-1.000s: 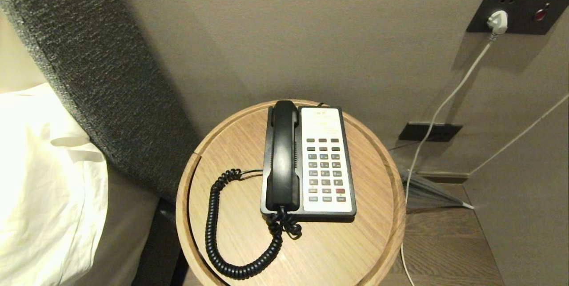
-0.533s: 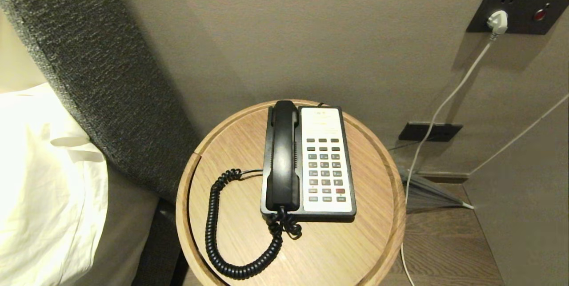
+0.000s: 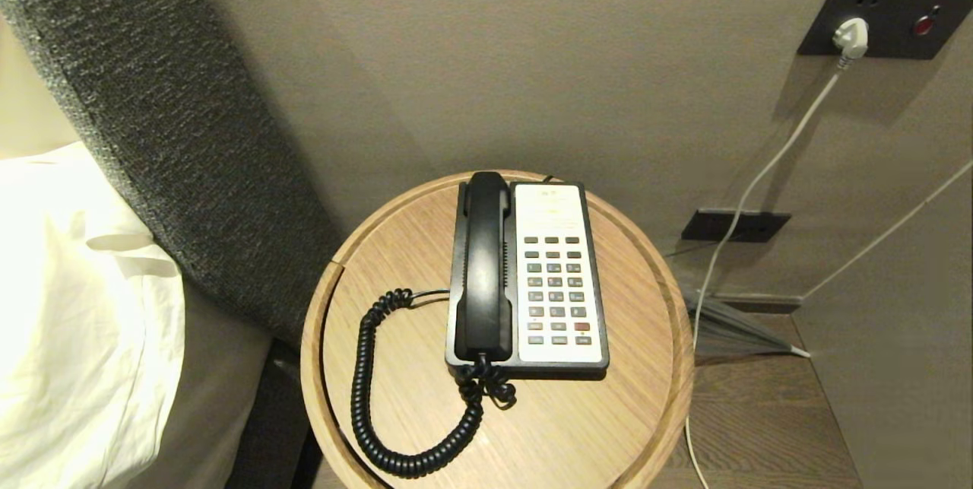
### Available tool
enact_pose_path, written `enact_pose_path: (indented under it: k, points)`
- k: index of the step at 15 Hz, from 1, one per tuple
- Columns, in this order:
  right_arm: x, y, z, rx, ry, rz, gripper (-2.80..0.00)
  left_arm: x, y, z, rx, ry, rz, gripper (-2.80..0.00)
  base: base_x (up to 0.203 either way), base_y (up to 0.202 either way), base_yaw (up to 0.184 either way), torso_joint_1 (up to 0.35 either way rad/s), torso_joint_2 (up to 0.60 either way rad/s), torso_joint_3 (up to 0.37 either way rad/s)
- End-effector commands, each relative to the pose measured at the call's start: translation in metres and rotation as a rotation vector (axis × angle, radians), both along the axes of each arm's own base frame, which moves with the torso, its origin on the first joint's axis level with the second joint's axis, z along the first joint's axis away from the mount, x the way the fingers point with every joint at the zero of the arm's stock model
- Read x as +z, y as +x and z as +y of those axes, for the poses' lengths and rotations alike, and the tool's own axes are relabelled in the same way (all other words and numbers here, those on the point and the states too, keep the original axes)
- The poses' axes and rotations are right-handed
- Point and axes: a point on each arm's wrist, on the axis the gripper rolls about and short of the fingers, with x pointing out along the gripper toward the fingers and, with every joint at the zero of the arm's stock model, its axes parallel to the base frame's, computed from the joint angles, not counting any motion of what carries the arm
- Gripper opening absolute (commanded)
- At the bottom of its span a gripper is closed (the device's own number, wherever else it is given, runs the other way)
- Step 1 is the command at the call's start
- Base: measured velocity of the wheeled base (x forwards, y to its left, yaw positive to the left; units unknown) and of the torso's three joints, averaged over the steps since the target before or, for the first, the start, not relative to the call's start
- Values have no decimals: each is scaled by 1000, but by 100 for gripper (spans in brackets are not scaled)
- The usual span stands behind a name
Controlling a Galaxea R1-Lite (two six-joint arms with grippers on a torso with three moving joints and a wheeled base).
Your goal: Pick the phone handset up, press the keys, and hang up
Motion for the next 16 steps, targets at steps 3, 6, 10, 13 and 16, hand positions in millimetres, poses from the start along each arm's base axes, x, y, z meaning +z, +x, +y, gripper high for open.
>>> enact_pose_path:
  k: [3,6,10,13,16]
  points:
    - [0,0,0,0,-1,1,-280,0,0,0,0,0,0,-280,0,0,0,0,0,0]
    - [0,0,0,0,1,3,-280,-1,0,0,-8,54,6,-280,0,0,0,0,0,0]
    - [0,0,0,0,-1,3,-280,-1,0,0,-25,77,5,-280,0,0,0,0,0,0]
    - [0,0,0,0,-1,1,-280,-1,0,0,-24,77,5,-280,0,0,0,0,0,0]
    - [0,0,0,0,-1,3,-280,-1,0,0,-24,74,5,-280,0,0,0,0,0,0]
